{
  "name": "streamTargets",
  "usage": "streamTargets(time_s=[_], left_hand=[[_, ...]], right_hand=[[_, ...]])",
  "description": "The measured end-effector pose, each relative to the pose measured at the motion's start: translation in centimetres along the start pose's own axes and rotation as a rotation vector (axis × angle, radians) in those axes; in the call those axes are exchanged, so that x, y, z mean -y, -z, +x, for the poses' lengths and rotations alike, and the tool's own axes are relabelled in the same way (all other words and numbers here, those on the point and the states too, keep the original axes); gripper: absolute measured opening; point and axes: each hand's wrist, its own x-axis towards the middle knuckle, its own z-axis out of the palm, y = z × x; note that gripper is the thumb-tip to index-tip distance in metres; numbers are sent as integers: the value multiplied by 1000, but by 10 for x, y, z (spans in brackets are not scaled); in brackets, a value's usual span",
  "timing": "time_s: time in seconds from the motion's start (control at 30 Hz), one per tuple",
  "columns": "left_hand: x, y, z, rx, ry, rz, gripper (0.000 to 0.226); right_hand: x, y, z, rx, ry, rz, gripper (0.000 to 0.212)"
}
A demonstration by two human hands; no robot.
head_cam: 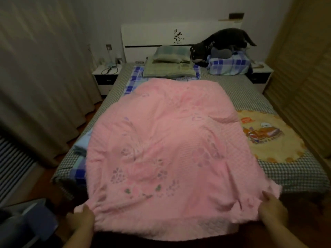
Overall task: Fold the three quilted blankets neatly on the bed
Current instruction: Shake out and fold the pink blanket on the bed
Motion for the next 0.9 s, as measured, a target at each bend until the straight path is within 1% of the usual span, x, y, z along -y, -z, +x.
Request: streamTargets(time_s=[0.03,0.07,0.1,0.13,0.17,0.2,0.23,0.27,0.3,0.33,0.37,0.43,0.5,0.53,0.57,0.6,0.63,0.67,0.7,0.73,0.8,0.83,0.9], left_hand=[[7,3,-3,-6,36,-31,44],[12,6,-8,-15,52,-53,44],[18,8,-9,-10,70,-67,44],[22,12,-10,-3,95,-77,45],[26,14,-13,-13,110,-51,48],[31,17,-15,-45,126,-1,53],[39,19,-16,-61,136,76,58],[43,22,-23,-58,127,153,63],[42,27,-35,-48,119,188,67],[45,29,-41,-19,121,144,68],[48,28,-37,-4,120,38,65],[60,29,-14,79,145,-107,51],[60,34,-18,180,237,-391,40],[59,40,-28,253,239,-494,33],[56,44,-35,343,273,-585,28],[53,49,-41,394,255,-592,25],[50,53,-50,473,249,-608,26],[48,55,-53,538,280,-645,30],[43,54,-51,583,314,-641,34],[38,55,-55,605,305,-603,34],[30,51,-57,617,235,-485,30],[31,50,-59,629,134,-357,27],[32,48,-60,534,-129,0,18]], right_hand=[[-6,-2,-7,-13,12,45,51],[-13,-6,-15,-16,16,151,54],[-19,-10,-22,-41,7,309,55],[-20,-11,-29,-97,-46,515,51],[-20,-13,-33,-151,-150,747,45],[-19,-14,-38,-122,-308,948,37],[-19,-16,-41,-11,-426,1116,31],[-20,-20,-45,128,-428,1198,31],[-20,-23,-51,230,-386,1239,32],[-22,-27,-55,258,-334,1204,34],[-25,-33,-59,256,-277,1155,37],[-20,-35,-69,155,-143,891,45],[-9,-33,-81,37,21,594,43],[0,-34,-90,24,86,529,40],[8,-35,-99,44,137,503,39],[16,-40,-109,78,183,482,40],[25,-45,-121,113,222,474,41],[35,-51,-134,147,248,480,42],[45,-57,-146,181,266,494,43],[54,-64,-157,216,286,520,44],[69,-75,-175,292,297,539,45],[73,-81,-181,314,293,535,44],[74,-90,-188,293,334,488,36]])
